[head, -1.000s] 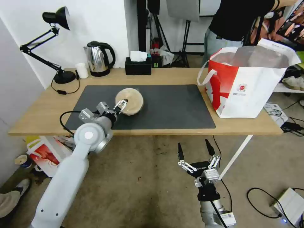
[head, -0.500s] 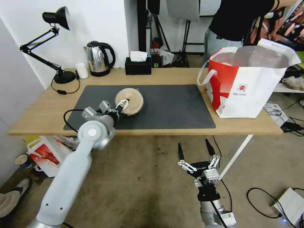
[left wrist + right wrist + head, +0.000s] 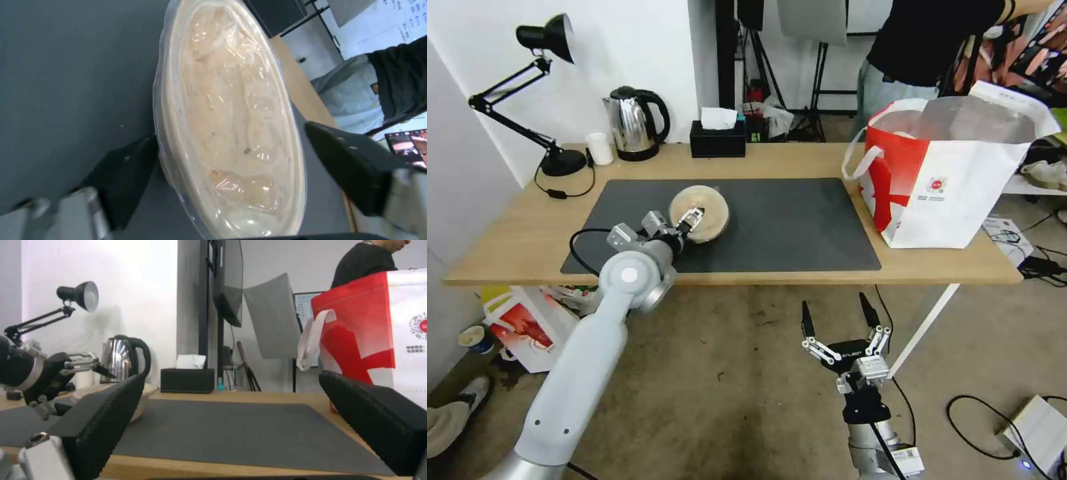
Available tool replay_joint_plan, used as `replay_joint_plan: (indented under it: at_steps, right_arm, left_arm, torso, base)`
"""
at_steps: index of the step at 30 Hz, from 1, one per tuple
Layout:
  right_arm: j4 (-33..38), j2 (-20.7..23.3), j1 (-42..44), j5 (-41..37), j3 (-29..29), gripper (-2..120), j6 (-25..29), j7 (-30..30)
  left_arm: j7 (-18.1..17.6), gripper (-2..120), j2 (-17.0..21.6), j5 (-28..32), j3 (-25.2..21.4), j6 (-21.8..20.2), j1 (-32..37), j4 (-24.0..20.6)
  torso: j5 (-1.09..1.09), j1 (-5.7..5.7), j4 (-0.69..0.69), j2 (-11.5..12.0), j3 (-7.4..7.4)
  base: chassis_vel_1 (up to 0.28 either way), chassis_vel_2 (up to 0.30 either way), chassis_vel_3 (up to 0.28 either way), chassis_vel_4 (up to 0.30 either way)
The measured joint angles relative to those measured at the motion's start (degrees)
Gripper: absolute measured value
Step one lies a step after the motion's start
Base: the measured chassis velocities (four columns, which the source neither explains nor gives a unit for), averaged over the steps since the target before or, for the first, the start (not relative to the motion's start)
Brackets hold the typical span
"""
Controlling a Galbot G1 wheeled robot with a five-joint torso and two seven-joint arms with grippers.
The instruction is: Pick up the trash from the table and place it into the takeout bag.
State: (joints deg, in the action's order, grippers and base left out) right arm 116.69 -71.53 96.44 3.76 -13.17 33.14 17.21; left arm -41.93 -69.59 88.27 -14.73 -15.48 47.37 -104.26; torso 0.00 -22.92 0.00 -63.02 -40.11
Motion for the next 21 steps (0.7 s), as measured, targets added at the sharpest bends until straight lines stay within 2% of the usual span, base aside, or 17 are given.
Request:
replay_joint_plan:
  at_steps: [1, 4, 5, 7, 8, 12, 13, 15, 16, 18, 19, 21]
  right_arm:
    - [0.0, 0.0, 0.0, 0.0, 0.0, 100, 0.0, 0.0]
    - [0.0, 0.0, 0.0, 0.0, 0.0, 100, 0.0, 0.0]
    - [0.0, 0.0, 0.0, 0.0, 0.0, 100, 0.0, 0.0]
    - [0.0, 0.0, 0.0, 0.0, 0.0, 100, 0.0, 0.0]
    - [0.0, 0.0, 0.0, 0.0, 0.0, 100, 0.0, 0.0]
    - [0.0, 0.0, 0.0, 0.0, 0.0, 100, 0.0, 0.0]
    - [0.0, 0.0, 0.0, 0.0, 0.0, 100, 0.0, 0.0]
    - [0.0, 0.0, 0.0, 0.0, 0.0, 100, 0.0, 0.0]
    - [0.0, 0.0, 0.0, 0.0, 0.0, 100, 0.0, 0.0]
    - [0.0, 0.0, 0.0, 0.0, 0.0, 100, 0.0, 0.0]
    - [0.0, 0.0, 0.0, 0.0, 0.0, 100, 0.0, 0.0]
    - [0.0, 0.0, 0.0, 0.0, 0.0, 100, 0.0, 0.0]
  left_arm:
    - [0.0, 81, 0.0, 0.0, 0.0, 0.0, 0.0, 0.0]
    - [0.0, 67, 0.1, 0.0, 0.0, 0.1, 0.0, -0.4]
    - [0.0, 67, 0.1, 0.0, 0.0, 0.1, 0.0, -0.4]
    - [0.0, 57, 0.1, 0.0, 0.0, 0.1, 0.0, -0.5]
    - [0.0, 57, 0.1, 0.0, 0.0, 0.1, 0.0, -0.5]
    - [0.0, 38, 0.2, 0.1, 0.0, 0.1, 0.0, -0.8]
    - [0.0, 38, 0.2, 0.1, 0.0, 0.1, 0.0, -0.8]
    - [0.0, 27, 0.3, 0.1, 0.1, 0.1, 0.1, -1.2]
    - [0.0, 27, 0.3, 0.1, 0.1, 0.1, 0.1, -1.2]
    - [0.0, 18, 0.4, 0.1, 0.1, 0.2, 0.1, -1.4]
    - [0.0, 18, 0.4, 0.1, 0.1, 0.2, 0.1, -1.4]
    - [0.0, 6, 0.4, 0.1, 0.0, 0.2, 0.2, -1.6]
  torso:
    - [0.0, 0.0, 0.0, 0.0, 0.0]
    - [0.0, 0.0, 0.0, 0.0, 0.0]
    - [0.0, 0.0, 0.0, 0.0, 0.0]
    - [0.0, 0.0, 0.0, 0.0, 0.0]
    - [0.0, 0.0, 0.0, 0.0, 0.0]
    - [0.0, 0.0, 0.0, 0.0, 0.0]
    - [0.0, 0.0, 0.0, 0.0, 0.0]
    - [0.0, 0.0, 0.0, 0.0, 0.0]
    - [0.0, 0.0, 0.0, 0.0, 0.0]
    - [0.0, 0.0, 0.0, 0.0, 0.0]
    - [0.0, 0.0, 0.0, 0.0, 0.0]
    - [0.0, 0.0, 0.0, 0.0, 0.0]
  base:
    - [0.0, 0.0, 0.0, 0.0]
    - [0.0, 0.0, 0.0, 0.0]
    - [0.0, 0.0, 0.0, 0.0]
    - [0.0, 0.0, 0.0, 0.0]
    - [0.0, 0.0, 0.0, 0.0]
    - [0.0, 0.0, 0.0, 0.0]
    - [0.0, 0.0, 0.0, 0.0]
    - [0.0, 0.0, 0.0, 0.0]
    - [0.0, 0.0, 0.0, 0.0]
    - [0.0, 0.0, 0.0, 0.0]
    - [0.0, 0.0, 0.0, 0.0]
    - [0.0, 0.0, 0.0, 0.0]
